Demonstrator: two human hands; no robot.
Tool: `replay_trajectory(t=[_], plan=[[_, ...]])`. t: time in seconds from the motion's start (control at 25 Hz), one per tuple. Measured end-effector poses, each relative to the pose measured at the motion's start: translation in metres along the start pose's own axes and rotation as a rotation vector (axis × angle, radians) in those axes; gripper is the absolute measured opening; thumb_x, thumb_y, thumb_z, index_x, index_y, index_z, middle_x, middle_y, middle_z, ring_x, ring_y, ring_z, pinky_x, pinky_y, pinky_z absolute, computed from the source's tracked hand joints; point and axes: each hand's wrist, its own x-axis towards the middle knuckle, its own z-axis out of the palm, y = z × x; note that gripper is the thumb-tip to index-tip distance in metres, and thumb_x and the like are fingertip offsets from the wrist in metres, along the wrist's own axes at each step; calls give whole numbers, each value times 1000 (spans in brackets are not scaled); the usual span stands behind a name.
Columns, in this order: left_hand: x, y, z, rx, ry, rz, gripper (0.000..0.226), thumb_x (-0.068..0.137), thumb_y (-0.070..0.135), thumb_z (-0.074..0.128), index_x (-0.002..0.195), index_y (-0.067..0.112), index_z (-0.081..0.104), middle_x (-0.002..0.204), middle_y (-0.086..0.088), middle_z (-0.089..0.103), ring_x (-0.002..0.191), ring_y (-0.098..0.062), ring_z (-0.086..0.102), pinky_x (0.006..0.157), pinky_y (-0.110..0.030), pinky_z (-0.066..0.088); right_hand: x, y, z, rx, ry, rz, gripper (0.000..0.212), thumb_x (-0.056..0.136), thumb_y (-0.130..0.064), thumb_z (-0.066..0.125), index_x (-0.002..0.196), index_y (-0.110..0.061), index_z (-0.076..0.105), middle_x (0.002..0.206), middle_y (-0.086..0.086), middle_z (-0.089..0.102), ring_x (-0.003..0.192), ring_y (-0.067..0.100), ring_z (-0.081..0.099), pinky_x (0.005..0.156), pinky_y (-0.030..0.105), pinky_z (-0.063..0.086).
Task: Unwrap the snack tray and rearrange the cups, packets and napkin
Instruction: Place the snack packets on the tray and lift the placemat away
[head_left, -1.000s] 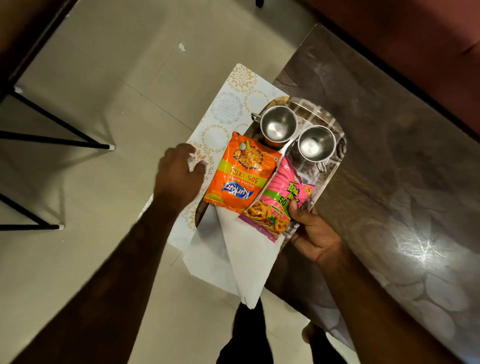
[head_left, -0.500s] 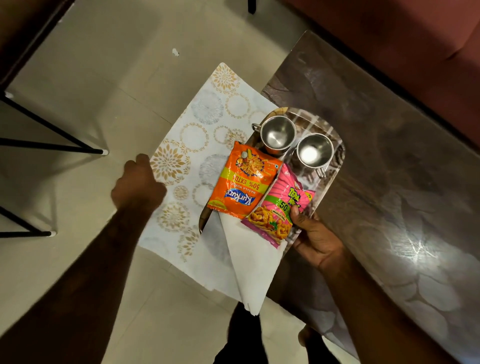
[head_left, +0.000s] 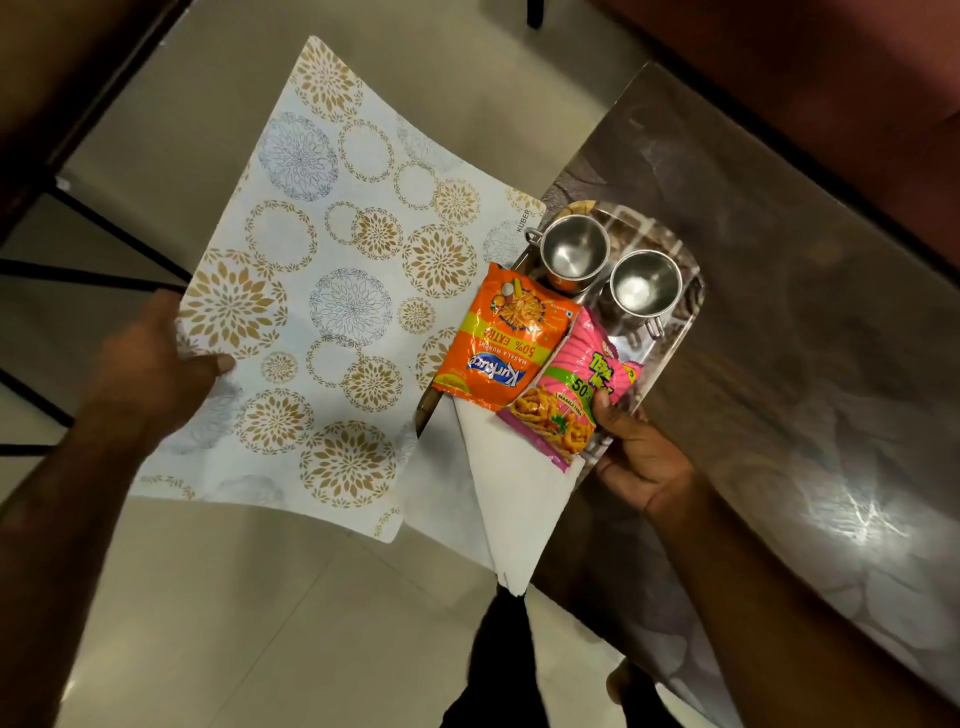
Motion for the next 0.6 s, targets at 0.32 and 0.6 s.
replay_trajectory(t=[0.32, 0.6], plan=[[-12, 5, -2, 9, 16, 29, 50, 82, 15, 78, 124, 20, 51, 123, -13, 66, 108, -40, 61, 91, -55, 51, 0, -7, 6, -110, 131, -70, 46, 81, -10, 76, 126, -4, 73, 124, 20, 78, 96, 29, 83, 76, 46, 69], [-25, 7, -14, 41, 45, 91, 48, 83, 15, 76, 122, 19, 50, 122, -15, 65, 108, -41, 60, 90, -52, 50, -5, -3, 8, -185, 246, -124, 53, 73, -14, 83, 125, -9, 72, 101, 8, 86, 86, 24, 84, 70, 43, 70]])
